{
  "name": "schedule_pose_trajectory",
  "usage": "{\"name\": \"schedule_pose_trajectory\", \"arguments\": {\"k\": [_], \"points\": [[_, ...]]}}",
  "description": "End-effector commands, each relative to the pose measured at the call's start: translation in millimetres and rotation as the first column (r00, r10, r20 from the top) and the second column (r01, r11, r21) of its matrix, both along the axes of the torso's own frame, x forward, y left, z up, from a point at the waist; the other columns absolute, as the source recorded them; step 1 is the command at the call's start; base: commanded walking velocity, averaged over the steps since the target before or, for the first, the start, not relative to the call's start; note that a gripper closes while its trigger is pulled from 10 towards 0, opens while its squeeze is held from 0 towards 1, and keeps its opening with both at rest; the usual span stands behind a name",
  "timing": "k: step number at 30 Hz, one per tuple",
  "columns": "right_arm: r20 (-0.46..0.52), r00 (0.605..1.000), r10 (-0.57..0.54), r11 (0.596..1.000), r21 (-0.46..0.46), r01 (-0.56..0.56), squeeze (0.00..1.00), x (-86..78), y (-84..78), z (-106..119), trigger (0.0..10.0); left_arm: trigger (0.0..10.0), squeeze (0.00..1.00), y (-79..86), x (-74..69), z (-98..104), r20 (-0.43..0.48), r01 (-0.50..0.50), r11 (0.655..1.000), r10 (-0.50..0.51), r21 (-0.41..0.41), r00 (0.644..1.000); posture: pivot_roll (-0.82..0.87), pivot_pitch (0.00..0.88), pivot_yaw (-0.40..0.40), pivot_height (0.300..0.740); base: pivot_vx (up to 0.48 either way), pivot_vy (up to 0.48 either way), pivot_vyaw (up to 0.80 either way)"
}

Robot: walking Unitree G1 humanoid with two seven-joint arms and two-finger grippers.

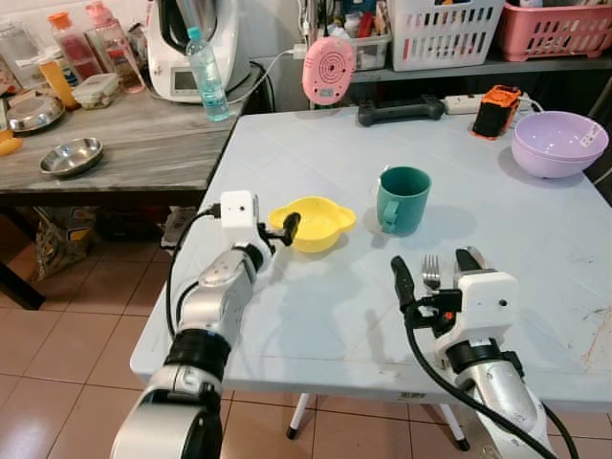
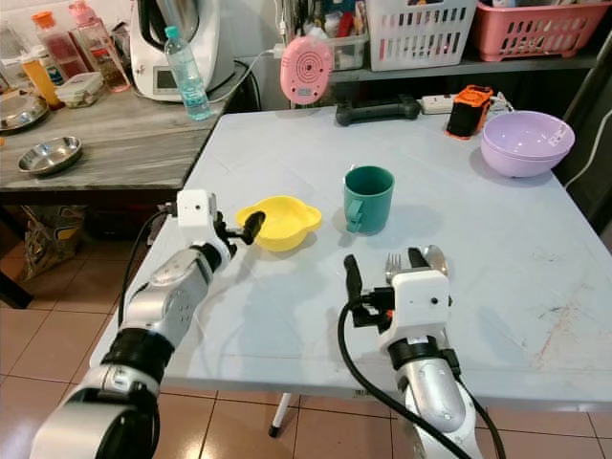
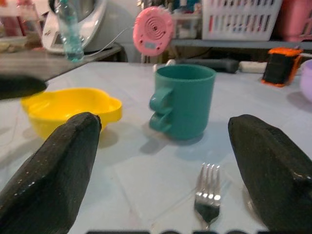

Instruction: Setting the table

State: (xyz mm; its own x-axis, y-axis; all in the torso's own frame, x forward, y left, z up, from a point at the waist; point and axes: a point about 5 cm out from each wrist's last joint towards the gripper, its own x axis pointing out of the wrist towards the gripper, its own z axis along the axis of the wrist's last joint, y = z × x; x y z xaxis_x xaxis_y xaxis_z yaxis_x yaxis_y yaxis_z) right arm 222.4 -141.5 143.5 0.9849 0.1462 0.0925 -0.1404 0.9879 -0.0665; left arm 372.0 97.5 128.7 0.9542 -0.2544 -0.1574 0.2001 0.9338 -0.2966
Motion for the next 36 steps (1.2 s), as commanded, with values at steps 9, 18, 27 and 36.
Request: {"name": "schedule_pose_trajectory", "arguments": {"k": [9, 18, 27, 36], "points": [[-0.011, 0.999, 0.052, 0.999, 0.000, -0.052, 0.00, 3.2, 6.8, 0.4, 10.0, 9.1, 0.00, -0.6, 7.9, -0.1, -0.093, -0.026, 0.999, 0.022, -0.047, 0.995, -0.20, 0.026, 0.132, 0.740, 0.000, 0.000, 0.00], [-0.012, 0.997, 0.071, 0.997, -0.012, -0.071, 0.00, 6.1, 11.5, -0.1, 10.0, 0.0, 0.00, -2.0, 7.2, -10.5, -0.175, -0.006, 0.999, 0.000, -0.037, 0.985, -0.18, 0.021, 0.138, 0.740, 0.000, 0.000, 0.00], [-0.017, 0.998, 0.065, 0.998, -0.020, -0.065, 0.00, 7.1, 12.1, -2.6, 10.0, 0.0, 0.00, -7.2, 8.5, -9.7, -0.200, 0.028, 0.998, -0.037, -0.048, 0.979, -0.18, 0.019, 0.146, 0.740, 0.000, 0.000, 0.00], [-0.022, 0.998, 0.067, 0.997, -0.023, -0.067, 0.00, 7.6, 12.8, -5.0, 10.0, 0.0, 0.00, -5.3, 8.3, -11.3, -0.215, 0.035, 0.999, -0.040, -0.029, 0.976, -0.18, 0.017, 0.145, 0.740, 0.000, 0.000, 0.00]]}}
